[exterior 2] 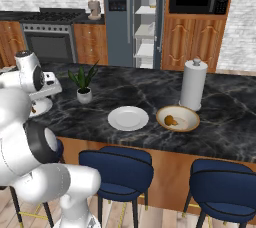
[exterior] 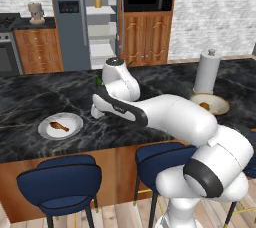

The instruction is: Pick the chicken drumstick and mushroom from their plates and place them in the bowl. Then put the bowl in the fridge.

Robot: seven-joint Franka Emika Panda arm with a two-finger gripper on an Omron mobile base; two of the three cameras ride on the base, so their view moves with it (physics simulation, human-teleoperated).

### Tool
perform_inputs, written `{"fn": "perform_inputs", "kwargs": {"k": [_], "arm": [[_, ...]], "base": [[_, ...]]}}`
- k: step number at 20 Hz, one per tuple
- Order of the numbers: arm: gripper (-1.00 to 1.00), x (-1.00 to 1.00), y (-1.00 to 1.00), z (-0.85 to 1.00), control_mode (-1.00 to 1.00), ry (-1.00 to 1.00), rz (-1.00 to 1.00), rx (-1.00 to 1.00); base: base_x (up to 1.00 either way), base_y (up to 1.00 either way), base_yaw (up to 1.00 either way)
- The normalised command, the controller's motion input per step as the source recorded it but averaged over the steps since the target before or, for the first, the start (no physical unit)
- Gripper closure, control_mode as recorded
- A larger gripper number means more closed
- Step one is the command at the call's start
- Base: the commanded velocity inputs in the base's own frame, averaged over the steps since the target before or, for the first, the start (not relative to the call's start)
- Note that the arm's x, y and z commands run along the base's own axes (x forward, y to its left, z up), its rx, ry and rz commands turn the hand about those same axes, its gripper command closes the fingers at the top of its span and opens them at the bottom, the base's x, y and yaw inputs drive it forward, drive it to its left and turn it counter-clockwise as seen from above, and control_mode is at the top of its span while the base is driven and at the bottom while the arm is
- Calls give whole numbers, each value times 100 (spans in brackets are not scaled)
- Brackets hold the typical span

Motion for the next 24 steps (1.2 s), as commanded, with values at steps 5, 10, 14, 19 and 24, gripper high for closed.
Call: {"fn": "perform_inputs", "kwargs": {"k": [5, 10, 14, 19, 24], "arm": [[-100, 1, 63, -9, -100, 0, 6, 3], [-100, 1, 28, -30, -100, 2, 9, 11], [-100, 11, 12, -26, -100, 4, 11, 21], [-100, 21, 22, -22, -100, 0, 6, 15], [-100, 31, 33, -1, -100, 0, 4, -3]], "base": [[0, 0, 0], [0, 0, 0], [0, 0, 0], [0, 0, 0], [0, 0, 0]]}}
